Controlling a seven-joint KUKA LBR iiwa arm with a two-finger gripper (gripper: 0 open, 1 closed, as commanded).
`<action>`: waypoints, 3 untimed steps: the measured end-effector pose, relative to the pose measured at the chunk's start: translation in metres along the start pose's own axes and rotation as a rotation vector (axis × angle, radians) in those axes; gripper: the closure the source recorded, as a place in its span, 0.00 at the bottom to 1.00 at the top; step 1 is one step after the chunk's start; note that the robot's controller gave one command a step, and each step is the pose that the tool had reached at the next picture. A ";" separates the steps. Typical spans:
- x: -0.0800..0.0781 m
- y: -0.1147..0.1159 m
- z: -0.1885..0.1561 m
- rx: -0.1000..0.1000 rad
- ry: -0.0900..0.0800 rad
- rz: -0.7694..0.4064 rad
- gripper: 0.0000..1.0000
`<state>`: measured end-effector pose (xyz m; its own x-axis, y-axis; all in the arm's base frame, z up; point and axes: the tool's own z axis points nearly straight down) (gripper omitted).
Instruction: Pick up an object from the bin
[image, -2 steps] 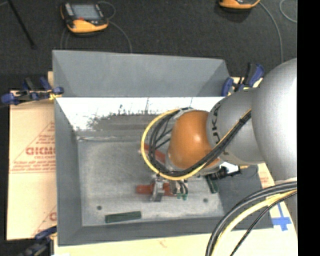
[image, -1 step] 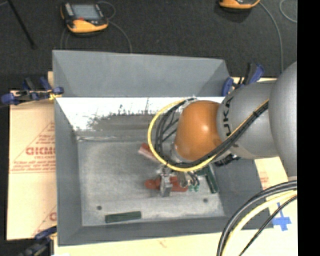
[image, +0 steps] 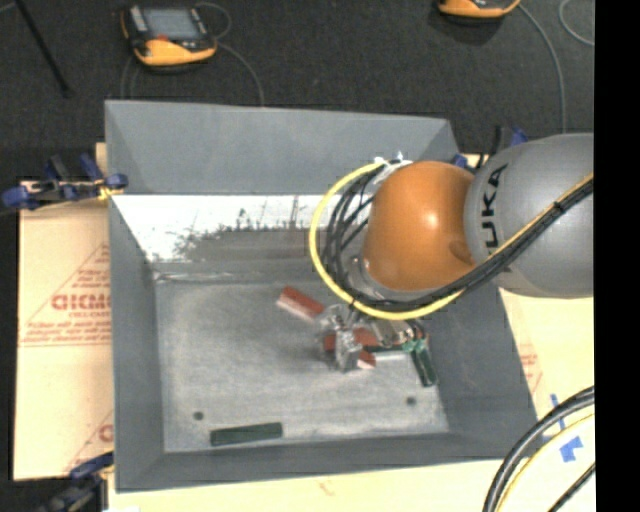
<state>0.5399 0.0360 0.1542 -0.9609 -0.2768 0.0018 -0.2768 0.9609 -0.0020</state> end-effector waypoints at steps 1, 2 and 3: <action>0.002 -0.016 -0.067 -0.003 -0.002 0.043 1.00; -0.004 -0.021 -0.094 0.001 -0.006 -0.155 1.00; -0.020 0.021 -0.054 0.005 -0.015 -0.334 1.00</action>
Offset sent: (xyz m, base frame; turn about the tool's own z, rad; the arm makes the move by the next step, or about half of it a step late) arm 0.0236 -0.0205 0.1380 -0.9575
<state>0.5529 0.0620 0.2081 -0.8173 -0.5761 -0.0111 -0.5761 0.8173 -0.0084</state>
